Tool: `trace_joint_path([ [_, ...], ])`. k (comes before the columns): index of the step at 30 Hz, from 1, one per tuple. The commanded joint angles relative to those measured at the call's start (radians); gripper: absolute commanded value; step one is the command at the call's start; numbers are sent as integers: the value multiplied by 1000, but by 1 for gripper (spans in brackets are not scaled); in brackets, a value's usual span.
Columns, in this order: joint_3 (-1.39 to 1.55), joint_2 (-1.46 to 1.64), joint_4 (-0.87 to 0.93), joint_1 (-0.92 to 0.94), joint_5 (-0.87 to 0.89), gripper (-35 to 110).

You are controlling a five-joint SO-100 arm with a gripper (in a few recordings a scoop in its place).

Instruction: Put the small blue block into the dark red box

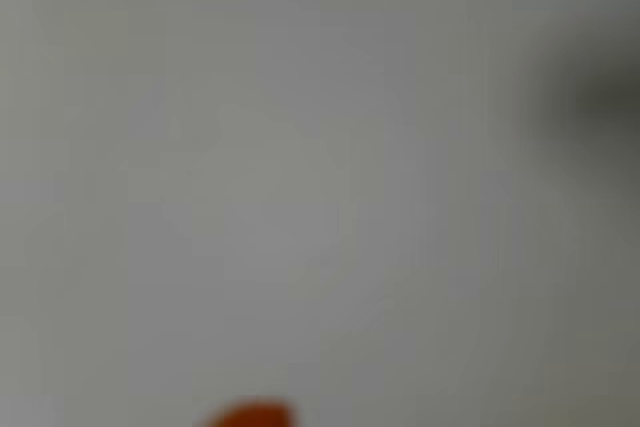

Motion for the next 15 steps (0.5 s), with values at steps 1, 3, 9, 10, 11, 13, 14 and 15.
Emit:
trace_joint_path([
  [1, -69, -32, -18, 32, -17, 21],
  [3, -81, -63, -31, 46, -23, 21],
  [9, -137, -146, -67, 63, -35, 22],
  [10, -153, -166, -71, 66, -38, 22],
  [11, -170, -186, -72, 69, -43, 22],
  [13, -204, -221, -71, 80, -49, 22],
  [14, -218, -235, -71, 84, -55, 22],
  [15, -232, -247, -69, 89, -61, 22],
])
